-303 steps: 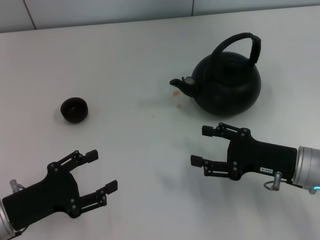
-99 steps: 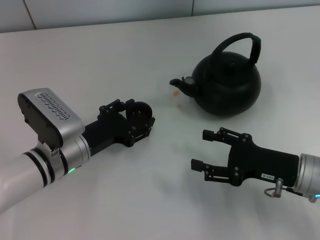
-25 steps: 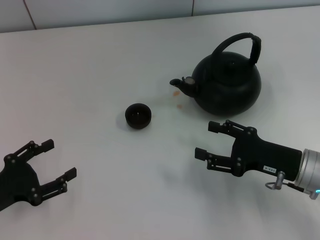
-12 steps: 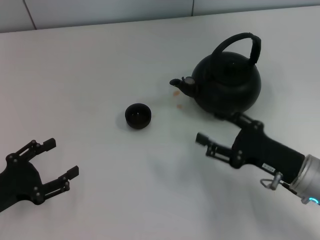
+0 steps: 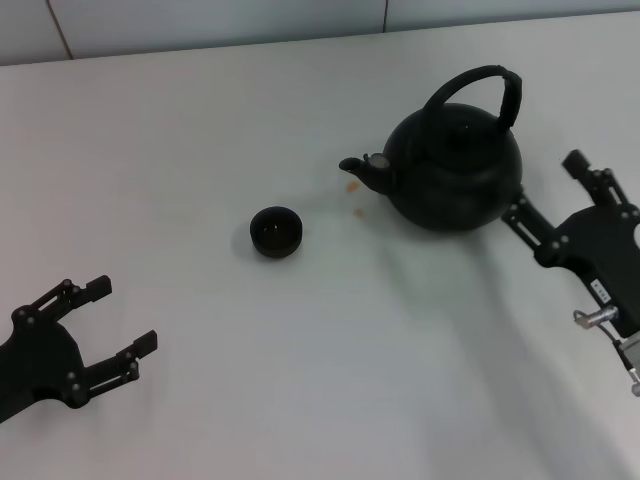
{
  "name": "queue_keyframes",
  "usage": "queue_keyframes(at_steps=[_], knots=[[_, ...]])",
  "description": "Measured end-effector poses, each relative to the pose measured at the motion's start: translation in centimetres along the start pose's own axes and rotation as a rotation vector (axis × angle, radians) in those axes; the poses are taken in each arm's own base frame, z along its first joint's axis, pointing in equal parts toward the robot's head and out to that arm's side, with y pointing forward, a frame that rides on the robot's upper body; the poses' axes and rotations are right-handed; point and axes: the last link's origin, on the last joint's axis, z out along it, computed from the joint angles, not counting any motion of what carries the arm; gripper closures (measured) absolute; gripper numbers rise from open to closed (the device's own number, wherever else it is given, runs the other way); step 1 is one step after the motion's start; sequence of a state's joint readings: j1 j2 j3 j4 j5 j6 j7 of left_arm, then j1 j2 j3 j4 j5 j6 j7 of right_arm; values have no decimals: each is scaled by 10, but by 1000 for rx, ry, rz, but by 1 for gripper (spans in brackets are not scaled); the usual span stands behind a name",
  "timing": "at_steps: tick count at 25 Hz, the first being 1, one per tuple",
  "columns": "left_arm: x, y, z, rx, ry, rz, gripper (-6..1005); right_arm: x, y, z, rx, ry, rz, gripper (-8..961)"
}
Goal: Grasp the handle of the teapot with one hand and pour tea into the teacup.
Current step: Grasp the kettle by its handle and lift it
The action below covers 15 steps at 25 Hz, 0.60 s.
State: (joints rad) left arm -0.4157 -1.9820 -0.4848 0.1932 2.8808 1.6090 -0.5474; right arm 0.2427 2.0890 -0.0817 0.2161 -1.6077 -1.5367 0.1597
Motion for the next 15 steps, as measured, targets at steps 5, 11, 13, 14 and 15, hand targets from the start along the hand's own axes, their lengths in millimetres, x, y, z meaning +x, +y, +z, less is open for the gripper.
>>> queue_keyframes(at_steps=[5,11,13,14,15], knots=[[0,0,0,0,1,0,140,2,-7,1,96,6,-14,120],[0,0,0,-1,2,-2,139,4,-14,4,134,27,-16,120],[0,0,0,-1,2,-2,139,4,-15,6,131,30,-20,121],[0,0,0,0,1,-3,139,4,-16,7,129,32,-23,121],[0,1,1,3,5,-4,139,4,-17,10,123,34,-28,121]])
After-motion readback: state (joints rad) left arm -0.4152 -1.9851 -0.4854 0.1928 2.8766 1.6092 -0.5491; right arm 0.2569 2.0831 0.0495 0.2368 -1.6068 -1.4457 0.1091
